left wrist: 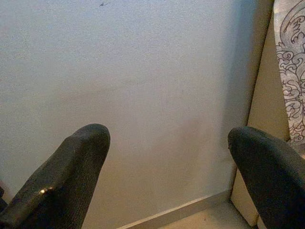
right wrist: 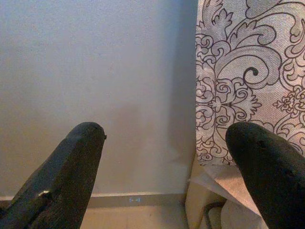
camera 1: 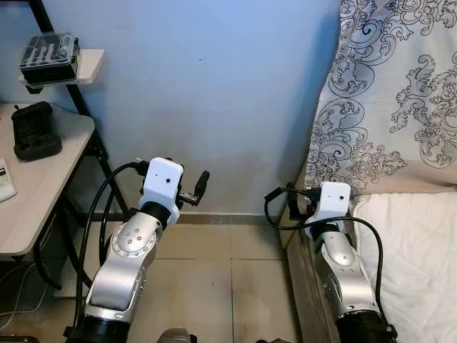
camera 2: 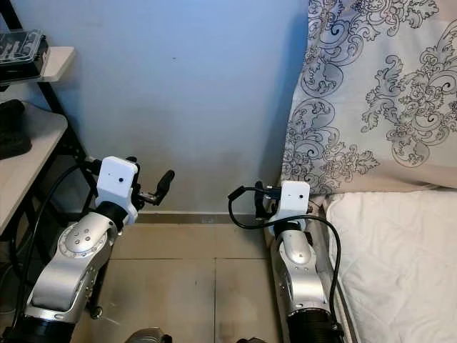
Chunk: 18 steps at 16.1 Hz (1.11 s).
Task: Clean up the room
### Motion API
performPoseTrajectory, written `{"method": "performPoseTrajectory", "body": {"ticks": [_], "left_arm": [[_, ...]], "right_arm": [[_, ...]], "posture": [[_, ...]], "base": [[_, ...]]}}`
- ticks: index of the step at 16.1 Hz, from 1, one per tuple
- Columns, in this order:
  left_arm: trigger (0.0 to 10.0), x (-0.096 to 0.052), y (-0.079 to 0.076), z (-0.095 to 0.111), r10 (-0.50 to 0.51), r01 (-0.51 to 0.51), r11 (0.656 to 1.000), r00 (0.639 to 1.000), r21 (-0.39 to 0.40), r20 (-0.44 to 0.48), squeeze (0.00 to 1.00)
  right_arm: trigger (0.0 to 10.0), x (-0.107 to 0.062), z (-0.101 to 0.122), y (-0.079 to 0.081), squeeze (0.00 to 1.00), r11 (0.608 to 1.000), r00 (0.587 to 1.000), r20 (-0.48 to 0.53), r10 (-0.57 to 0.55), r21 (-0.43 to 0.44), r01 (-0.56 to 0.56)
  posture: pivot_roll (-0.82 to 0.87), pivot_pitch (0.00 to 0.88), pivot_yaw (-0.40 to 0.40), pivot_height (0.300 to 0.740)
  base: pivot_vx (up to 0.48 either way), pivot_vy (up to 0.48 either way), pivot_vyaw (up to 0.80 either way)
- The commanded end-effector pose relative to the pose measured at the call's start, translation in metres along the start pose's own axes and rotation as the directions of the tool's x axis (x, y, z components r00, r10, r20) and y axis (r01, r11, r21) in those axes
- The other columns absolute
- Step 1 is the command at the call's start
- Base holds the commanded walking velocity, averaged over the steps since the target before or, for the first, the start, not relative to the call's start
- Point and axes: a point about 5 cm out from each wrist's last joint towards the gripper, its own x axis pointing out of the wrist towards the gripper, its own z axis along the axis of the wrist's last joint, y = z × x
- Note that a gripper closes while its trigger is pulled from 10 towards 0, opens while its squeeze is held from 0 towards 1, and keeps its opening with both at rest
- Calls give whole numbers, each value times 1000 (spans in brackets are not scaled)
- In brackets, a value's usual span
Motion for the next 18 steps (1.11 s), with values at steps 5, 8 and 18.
{"method": "performPoseTrajectory", "body": {"ticks": [5, 8, 18], "left_arm": [[10000, 4, -18, -34, 0, -14, 977, 998, -211, -65, 0], [10000, 0, -11, -40, 16, -24, 992, 998, -124, -65, 0], [10000, -36, -5, -35, 64, -63, 987, 998, -147, 7, 0]], "right_arm": [[10000, -15, 2, 7, 0, 977, 998, 3, 59, 207, -58], [10000, -15, 3, 15, 0, 980, 992, 1, 125, 154, -123], [10000, -45, -8, -20, 0, 982, 987, -25, 159, 107, -156]], "posture": [[30, 3, 52, 731], [60, 0, 11, 731], [90, 0, -51, 731]], "base": [[0, 0, 0], [0, 0, 0], [0, 0, 0]]}}
